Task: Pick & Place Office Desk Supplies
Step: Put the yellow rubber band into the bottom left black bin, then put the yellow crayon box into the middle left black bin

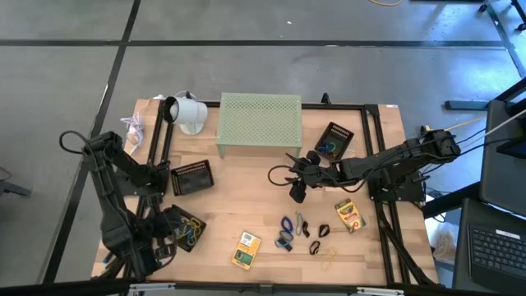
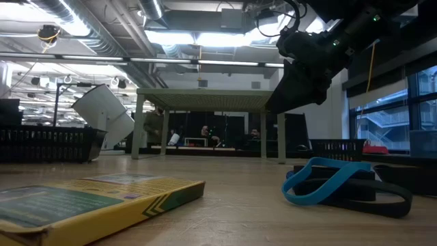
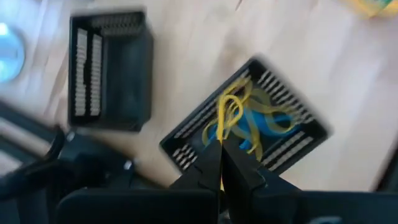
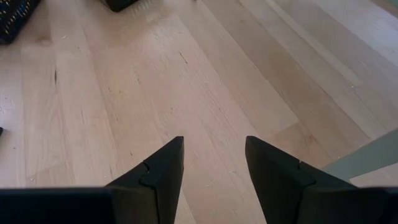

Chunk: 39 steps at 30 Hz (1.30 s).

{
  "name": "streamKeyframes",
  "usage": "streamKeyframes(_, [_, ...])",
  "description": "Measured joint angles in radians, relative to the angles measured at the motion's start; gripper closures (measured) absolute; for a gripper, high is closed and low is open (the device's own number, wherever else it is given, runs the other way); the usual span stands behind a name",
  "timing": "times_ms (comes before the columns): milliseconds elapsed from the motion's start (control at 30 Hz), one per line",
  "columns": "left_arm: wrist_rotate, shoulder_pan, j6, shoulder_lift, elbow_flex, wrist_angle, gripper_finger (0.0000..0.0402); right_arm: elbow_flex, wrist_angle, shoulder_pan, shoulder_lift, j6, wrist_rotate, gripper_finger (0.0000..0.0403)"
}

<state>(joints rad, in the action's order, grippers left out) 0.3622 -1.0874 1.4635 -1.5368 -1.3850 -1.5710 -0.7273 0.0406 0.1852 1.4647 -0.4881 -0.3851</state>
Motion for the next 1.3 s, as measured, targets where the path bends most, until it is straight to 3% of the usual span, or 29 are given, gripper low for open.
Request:
streamKeyframes(133, [-0.093, 0.000, 0.026, 0.000, 0.074, 0.002, 0.0398, 0.000, 0.000, 0.000, 0.000, 0.000, 0.000, 0.0227])
streamKeyframes(433, [-0.095, 0.001, 0.118, 0.000, 0.151, 0.108, 0.0393, 0.000, 0.000, 0.000, 0.000, 0.000, 0.000, 0.0227])
streamKeyframes(633, [-0.094, 0.001, 0.105, -0.001, 0.182, 0.216, 0.0362, 0.000, 0.000, 0.000, 0.000, 0.000, 0.000, 0.0227])
streamKeyframes(833, [-0.089, 0.002, 0.096, -0.001, 0.196, 0.213, 0.0324, 0.000, 0.000, 0.000, 0.000, 0.000, 0.000, 0.0227])
streamKeyframes(900, [-0.050, 0.003, 0.070, -0.001, 0.196, 0.211, 0.0316, 0.000, 0.000, 0.000, 0.000, -0.001, 0.000, 0.0227])
streamKeyframes(1133, [0.251, 0.039, -0.040, -0.001, 0.196, 0.277, 0.0306, 0.000, 0.000, 0.000, 0.000, -0.001, 0.000, 0.0227])
streamKeyframes(1300, [0.307, 0.129, -0.119, -0.001, 0.196, 0.372, 0.0298, 0.000, 0.000, 0.000, 0.000, -0.001, 0.000, 0.0227])
